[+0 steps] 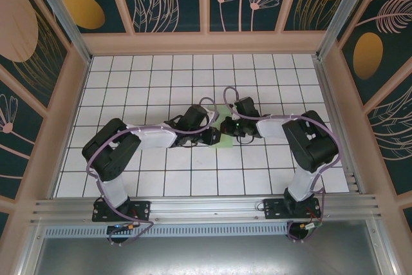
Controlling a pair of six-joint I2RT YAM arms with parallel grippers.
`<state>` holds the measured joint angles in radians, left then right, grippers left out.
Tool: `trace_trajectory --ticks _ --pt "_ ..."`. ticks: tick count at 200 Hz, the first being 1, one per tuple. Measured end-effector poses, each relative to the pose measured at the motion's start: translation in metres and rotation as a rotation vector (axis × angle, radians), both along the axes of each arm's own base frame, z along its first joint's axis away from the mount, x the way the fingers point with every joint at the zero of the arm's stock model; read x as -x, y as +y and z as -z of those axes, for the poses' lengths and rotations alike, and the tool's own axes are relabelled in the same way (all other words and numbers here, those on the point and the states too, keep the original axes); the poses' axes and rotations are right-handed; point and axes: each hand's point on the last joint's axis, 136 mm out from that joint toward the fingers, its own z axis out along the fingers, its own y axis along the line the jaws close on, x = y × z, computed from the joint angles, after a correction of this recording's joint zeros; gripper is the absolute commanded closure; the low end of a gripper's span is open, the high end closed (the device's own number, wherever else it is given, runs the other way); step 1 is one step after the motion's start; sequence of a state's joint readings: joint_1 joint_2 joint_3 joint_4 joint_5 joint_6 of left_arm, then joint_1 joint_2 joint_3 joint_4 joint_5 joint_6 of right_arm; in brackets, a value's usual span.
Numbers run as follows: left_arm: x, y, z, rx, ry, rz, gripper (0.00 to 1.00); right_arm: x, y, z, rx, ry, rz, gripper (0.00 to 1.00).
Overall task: Fold a paper plane with a square sheet of paper (fold left side to right side)
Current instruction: Fold the triangle a second time at the center of the table.
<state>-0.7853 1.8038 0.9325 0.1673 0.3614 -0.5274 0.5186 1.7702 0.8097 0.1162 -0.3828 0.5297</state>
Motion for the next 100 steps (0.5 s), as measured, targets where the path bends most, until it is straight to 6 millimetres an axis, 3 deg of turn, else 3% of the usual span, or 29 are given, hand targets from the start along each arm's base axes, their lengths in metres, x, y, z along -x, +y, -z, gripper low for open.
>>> trace_trajectory --ticks 100 --pt "0.010 0.009 0.033 -0.063 0.065 0.004 0.85 0.000 -0.001 0.000 0.011 0.005 0.004 1.00"
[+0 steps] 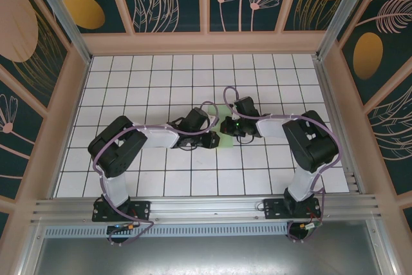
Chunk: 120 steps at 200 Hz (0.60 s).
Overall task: Fold a paper plane with a square sheet of paper (fold left side to right side)
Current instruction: Fold the triangle a second time at the center of the table.
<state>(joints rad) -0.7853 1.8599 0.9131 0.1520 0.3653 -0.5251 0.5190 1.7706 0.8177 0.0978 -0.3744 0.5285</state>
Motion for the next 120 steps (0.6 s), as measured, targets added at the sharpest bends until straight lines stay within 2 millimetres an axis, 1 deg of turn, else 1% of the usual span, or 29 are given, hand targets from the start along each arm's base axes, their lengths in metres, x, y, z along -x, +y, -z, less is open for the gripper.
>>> trace_trajectory --ticks 22,75,120 --pt "0.003 0.005 0.007 -0.015 0.006 -0.005 0.85 0.000 0.000 0.000 0.002 0.000 -0.001 1.00" --pt "0.004 0.008 0.007 -0.002 -0.015 -0.010 0.86 0.000 0.000 0.001 0.013 0.006 -0.006 1.00" --pt "0.011 0.017 0.007 -0.004 -0.024 -0.017 0.87 -0.001 0.000 0.001 0.020 0.006 -0.016 1.00"
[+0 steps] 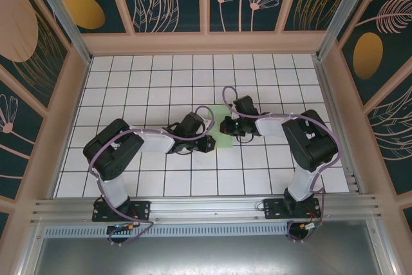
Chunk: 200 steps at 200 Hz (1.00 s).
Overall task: Fold a paper plane with a square sheet of paper (fold left side to right side)
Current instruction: Fold the triangle a second time at the center of the table, then turn over the paper at the center of the table.
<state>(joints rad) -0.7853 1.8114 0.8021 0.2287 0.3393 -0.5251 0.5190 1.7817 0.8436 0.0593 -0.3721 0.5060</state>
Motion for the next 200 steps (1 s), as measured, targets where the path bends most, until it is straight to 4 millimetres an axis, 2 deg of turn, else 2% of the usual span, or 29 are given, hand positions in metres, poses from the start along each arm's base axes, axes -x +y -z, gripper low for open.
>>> trace_trajectory --ticks 123,136,148,169,181,200 --pt "0.015 0.022 0.000 -0.009 -0.019 -0.022 0.89 0.000 0.001 -0.001 -0.024 0.006 -0.010 1.00" --pt "0.019 0.027 0.000 -0.025 -0.012 -0.027 0.87 0.001 0.000 -0.001 -0.036 0.009 -0.012 1.00" --pt "0.023 0.033 -0.001 -0.040 -0.002 -0.032 0.79 0.000 -0.001 -0.002 -0.042 0.009 -0.010 1.00" --pt "0.022 0.038 -0.012 -0.040 -0.013 -0.055 0.64 -0.003 -0.005 -0.008 -0.051 -0.005 0.001 0.87" --pt "0.017 0.039 -0.022 -0.019 -0.028 -0.072 0.54 -0.006 -0.006 -0.020 -0.062 -0.033 0.008 0.79" --pt "0.004 0.040 -0.038 0.028 -0.056 -0.109 0.50 -0.012 -0.008 -0.046 -0.085 -0.102 0.021 0.64"
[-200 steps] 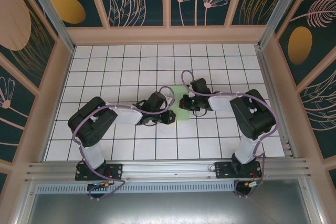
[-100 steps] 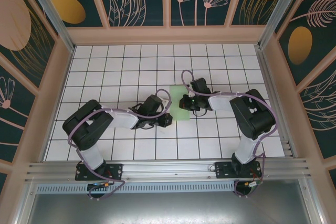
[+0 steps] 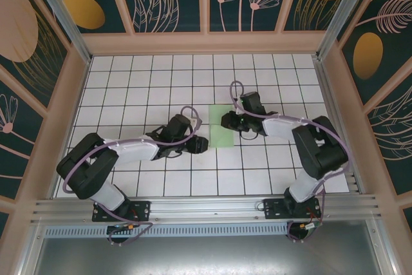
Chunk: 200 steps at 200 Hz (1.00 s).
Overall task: Fold a paper plane with a square sheet of paper (fold left side to right side)
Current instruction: Turn over the paper at the center of the table.
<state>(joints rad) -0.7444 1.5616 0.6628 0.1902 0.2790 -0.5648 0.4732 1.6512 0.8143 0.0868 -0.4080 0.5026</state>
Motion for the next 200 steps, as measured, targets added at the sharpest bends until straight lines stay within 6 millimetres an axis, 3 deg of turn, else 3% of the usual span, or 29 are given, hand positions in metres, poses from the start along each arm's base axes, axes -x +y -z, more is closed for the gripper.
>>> trace_trajectory --ticks 17,35,64,94,116,166,200 --pt "-0.012 -0.002 -0.010 0.030 -0.019 -0.026 0.47 -0.001 -0.004 -0.024 -0.018 -0.068 0.014 0.53" --pt "-0.024 -0.010 -0.021 0.057 -0.049 -0.038 0.42 0.002 -0.016 -0.036 -0.021 -0.115 0.041 0.39" --pt "-0.046 -0.026 -0.027 0.070 -0.081 -0.050 0.40 0.019 -0.039 -0.031 -0.021 -0.116 0.088 0.26" --pt "-0.061 -0.038 -0.013 0.047 -0.071 -0.050 0.43 0.039 -0.052 -0.022 -0.031 -0.096 0.114 0.21" --pt "-0.068 -0.040 -0.001 0.018 -0.066 -0.053 0.51 0.046 -0.054 -0.022 -0.043 -0.094 0.113 0.20" --pt "-0.074 -0.037 0.004 -0.020 -0.092 -0.061 0.89 0.049 -0.046 -0.021 -0.087 -0.074 0.087 0.20" --pt "-0.077 -0.033 0.005 -0.044 -0.109 -0.074 0.93 0.050 -0.041 -0.004 -0.084 -0.009 0.076 0.27"
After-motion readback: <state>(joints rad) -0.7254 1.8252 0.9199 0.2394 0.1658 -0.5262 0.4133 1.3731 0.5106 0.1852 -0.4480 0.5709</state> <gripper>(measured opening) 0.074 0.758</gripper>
